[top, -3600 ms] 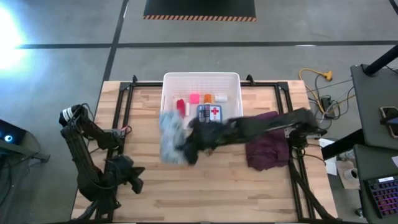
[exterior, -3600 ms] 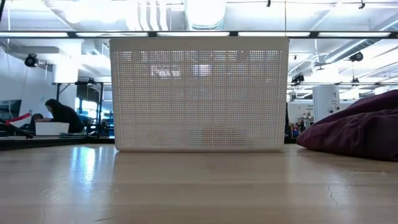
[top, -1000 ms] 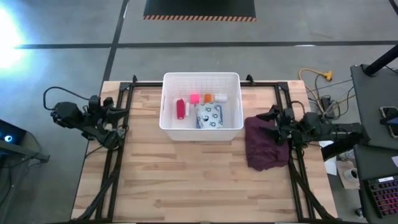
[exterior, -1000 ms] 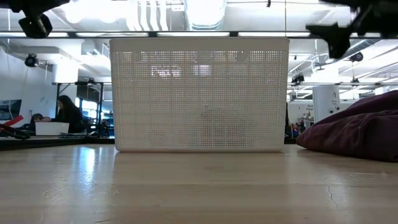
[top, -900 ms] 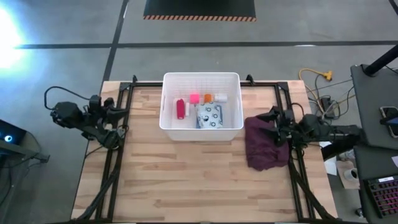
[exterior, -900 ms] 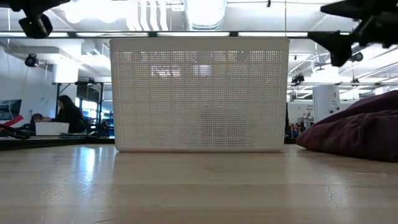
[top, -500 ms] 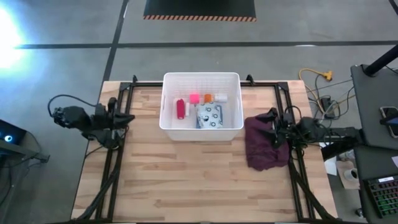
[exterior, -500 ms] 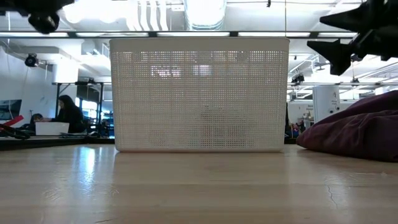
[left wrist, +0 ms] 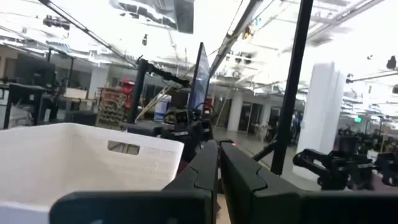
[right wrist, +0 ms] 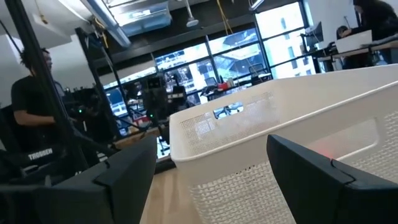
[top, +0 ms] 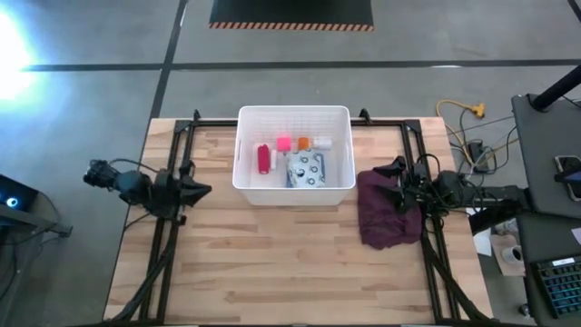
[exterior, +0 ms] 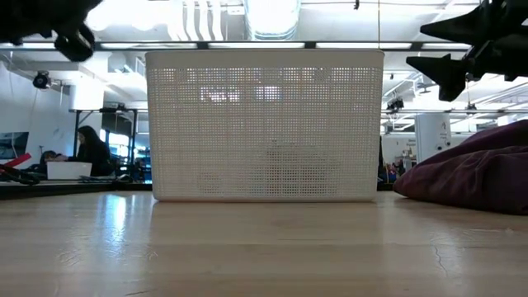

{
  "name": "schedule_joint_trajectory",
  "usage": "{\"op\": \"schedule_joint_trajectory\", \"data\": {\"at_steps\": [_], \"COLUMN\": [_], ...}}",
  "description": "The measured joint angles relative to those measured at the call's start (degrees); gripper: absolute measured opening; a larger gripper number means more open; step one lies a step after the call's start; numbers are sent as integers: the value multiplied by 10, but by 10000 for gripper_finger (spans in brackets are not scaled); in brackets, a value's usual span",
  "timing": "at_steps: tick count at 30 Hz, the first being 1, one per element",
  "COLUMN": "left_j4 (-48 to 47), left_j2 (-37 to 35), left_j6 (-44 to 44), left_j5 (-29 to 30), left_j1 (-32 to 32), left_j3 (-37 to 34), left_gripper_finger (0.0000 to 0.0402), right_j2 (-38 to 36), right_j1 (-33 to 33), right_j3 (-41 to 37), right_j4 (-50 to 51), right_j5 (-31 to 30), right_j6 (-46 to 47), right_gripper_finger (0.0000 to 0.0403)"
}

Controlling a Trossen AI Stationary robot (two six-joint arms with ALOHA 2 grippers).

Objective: Pick & place medical supplies in basket/bin
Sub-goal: Return to home position

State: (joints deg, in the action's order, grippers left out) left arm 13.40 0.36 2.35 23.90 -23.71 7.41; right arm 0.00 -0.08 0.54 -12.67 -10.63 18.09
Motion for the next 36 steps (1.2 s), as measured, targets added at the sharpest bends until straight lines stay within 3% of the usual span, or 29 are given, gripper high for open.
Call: {"op": "schedule_joint_trajectory", "data": {"at_steps": [4, 12, 16, 22, 27, 36], "left_j4": [57, 61, 45, 14, -46, -87], "left_j2": [-2, -2, -1, -1, -1, 1], "left_j6": [8, 29, 26, 71, 138, 138], "left_j5": [1, -4, -9, -135, -362, -358], "left_j1": [0, 19, 64, 188, 291, 319], "left_j3": [-48, -68, -68, -69, -69, -69], "left_gripper_finger": [0, 0, 0, 0, 0, 0], "right_j2": [0, 0, 0, 0, 1, 5], "right_j1": [0, -1, -1, -1, -1, -1], "right_j3": [0, 0, 0, 0, 0, 0], "right_j4": [0, 3, 5, 12, 22, 42], "right_j5": [0, 0, 0, 0, 0, -1], "right_j6": [4, 37, 58, 83, 88, 97], "right_gripper_finger": [293, 293, 293, 293, 293, 293]}}
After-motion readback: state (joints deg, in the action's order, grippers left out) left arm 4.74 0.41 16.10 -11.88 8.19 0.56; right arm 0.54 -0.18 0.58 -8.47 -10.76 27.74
